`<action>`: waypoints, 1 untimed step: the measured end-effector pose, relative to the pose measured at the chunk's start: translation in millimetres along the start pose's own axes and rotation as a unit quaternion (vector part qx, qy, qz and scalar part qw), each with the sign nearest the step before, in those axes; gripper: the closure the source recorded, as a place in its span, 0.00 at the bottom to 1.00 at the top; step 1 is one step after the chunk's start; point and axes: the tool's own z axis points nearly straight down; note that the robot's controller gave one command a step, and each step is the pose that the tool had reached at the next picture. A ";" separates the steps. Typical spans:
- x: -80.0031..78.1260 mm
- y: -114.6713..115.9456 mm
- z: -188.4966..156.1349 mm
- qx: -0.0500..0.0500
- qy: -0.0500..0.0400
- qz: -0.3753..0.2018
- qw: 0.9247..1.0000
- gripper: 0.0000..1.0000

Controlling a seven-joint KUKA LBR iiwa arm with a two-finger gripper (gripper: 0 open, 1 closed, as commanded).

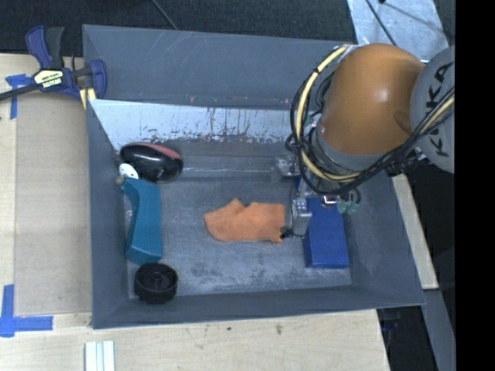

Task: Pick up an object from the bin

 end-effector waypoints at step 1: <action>-1.4 -0.2 -4.7 0.000 -0.004 0.000 1.000 0.00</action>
Offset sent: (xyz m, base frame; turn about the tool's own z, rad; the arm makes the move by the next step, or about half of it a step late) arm 0.0068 0.0249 -0.0673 -0.0867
